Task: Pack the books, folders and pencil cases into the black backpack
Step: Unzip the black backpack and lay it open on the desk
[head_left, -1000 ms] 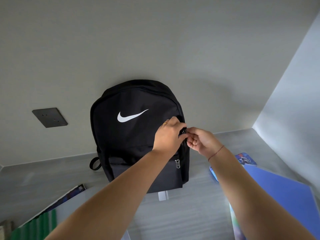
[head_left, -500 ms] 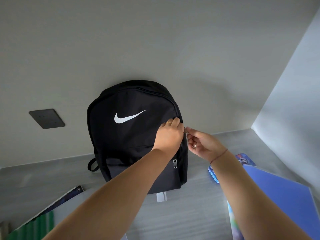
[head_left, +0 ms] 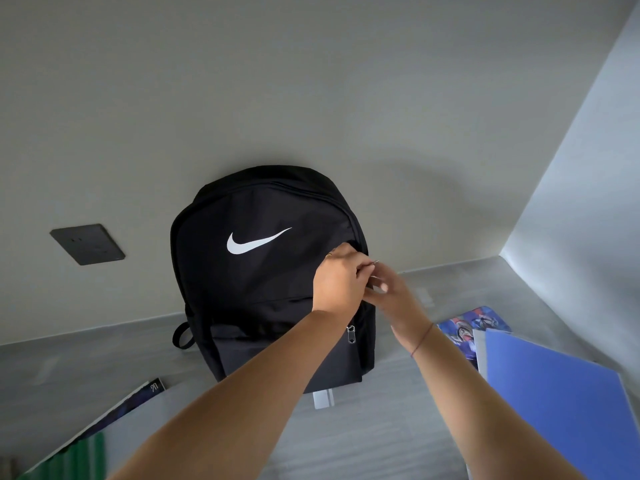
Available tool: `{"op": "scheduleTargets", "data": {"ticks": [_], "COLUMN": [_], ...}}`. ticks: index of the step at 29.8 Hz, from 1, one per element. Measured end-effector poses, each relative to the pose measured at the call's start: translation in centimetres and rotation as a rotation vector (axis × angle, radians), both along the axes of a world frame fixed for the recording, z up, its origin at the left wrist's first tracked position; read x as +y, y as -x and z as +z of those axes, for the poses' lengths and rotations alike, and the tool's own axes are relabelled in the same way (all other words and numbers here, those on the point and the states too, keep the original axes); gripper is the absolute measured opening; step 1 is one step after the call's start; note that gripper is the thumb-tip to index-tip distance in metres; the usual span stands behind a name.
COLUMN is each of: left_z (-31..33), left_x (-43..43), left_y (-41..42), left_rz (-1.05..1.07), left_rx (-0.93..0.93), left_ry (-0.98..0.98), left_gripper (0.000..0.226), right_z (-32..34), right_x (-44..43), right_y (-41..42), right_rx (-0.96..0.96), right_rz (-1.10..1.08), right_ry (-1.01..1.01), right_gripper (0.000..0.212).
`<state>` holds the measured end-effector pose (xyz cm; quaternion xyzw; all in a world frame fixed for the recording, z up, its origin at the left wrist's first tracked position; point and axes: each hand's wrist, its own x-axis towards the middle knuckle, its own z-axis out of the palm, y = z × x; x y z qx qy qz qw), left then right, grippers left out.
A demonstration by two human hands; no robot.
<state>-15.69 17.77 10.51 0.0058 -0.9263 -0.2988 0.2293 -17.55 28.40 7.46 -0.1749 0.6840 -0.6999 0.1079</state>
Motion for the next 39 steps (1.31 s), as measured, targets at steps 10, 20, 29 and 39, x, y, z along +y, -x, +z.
{"op": "scheduleTargets", "data": {"ticks": [10, 20, 29, 39], "left_z": [2.2, 11.1, 11.4, 11.6], "left_x": [-1.2, -6.4, -7.3, -11.2], "left_y": [-0.3, -0.8, -1.8, -4.0], "left_rz": [0.109, 0.252, 0.184, 0.425], "left_rx": [0.224, 0.298, 0.262, 0.346], "left_ry": [-0.09, -0.43, -0.264, -0.358], "left_gripper": [0.007, 0.007, 0.008, 0.007], "right_z": [-1.9, -1.3, 8.6, 9.4], "right_x": [-1.0, -0.5, -7.0, -6.2], "right_y": [1.0, 1.5, 0.6, 2.3], "right_rx": [0.141, 0.167, 0.56, 0.628], "right_rz": [-0.378, -0.384, -0.384, -0.441], "right_ry": [-0.349, -0.44, -0.208, -0.337], "right_gripper": [0.032, 0.031, 0.039, 0.009]}}
